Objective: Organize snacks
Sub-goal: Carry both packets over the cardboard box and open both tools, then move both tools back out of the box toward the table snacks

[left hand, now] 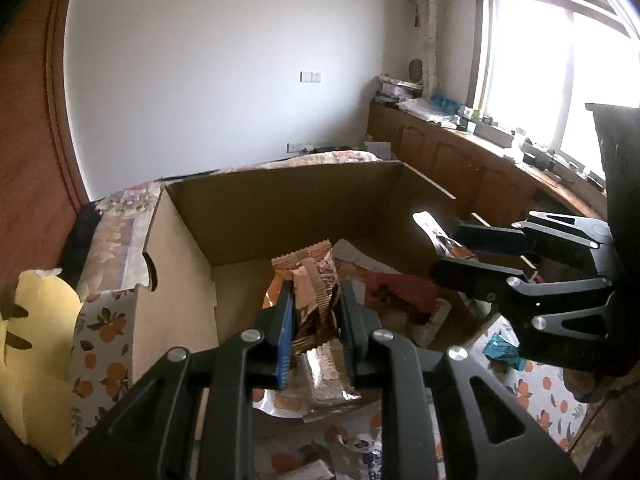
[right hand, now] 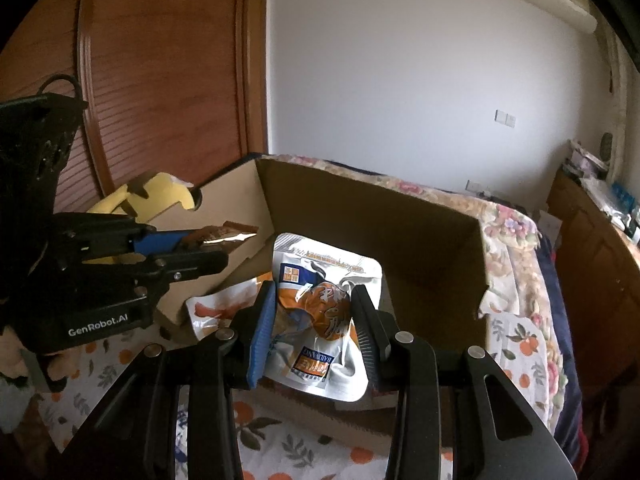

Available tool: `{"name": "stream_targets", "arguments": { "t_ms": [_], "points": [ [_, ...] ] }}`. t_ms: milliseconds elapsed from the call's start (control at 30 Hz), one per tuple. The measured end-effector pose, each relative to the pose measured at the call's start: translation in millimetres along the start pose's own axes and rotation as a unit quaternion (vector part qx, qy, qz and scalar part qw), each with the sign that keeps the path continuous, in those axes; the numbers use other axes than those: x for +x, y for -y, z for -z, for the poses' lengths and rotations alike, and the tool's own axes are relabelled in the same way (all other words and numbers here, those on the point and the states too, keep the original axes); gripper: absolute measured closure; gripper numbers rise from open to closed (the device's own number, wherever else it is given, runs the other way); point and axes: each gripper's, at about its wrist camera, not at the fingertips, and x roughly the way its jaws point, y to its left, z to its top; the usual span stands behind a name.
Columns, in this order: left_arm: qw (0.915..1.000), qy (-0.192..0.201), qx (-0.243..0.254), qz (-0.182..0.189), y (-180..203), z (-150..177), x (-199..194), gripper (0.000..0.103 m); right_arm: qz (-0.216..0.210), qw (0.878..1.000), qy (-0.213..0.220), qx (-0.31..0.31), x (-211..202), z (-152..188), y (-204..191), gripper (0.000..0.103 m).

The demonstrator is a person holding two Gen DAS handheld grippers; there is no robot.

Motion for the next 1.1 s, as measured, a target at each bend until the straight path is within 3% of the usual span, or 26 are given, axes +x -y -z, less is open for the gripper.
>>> {"name": "stream_targets", "arguments": {
  "t_ms": [633, 1100],
  "points": [
    [0.9996, -0.021, -0.015, -0.009, -3.9, 14.3, 17.6, 0.077, -0.007, 0.998, -0.034, 0.057, 47.7, 9.3, 12.6, 0.064],
    [0.9997, -0.001, -0.017, -0.018, -4.7, 24.3, -10.1, 0.059, -0.026, 0.995, -0.039, 0.091, 48.0, 15.1, 24.8, 0.061]
  ]
}}
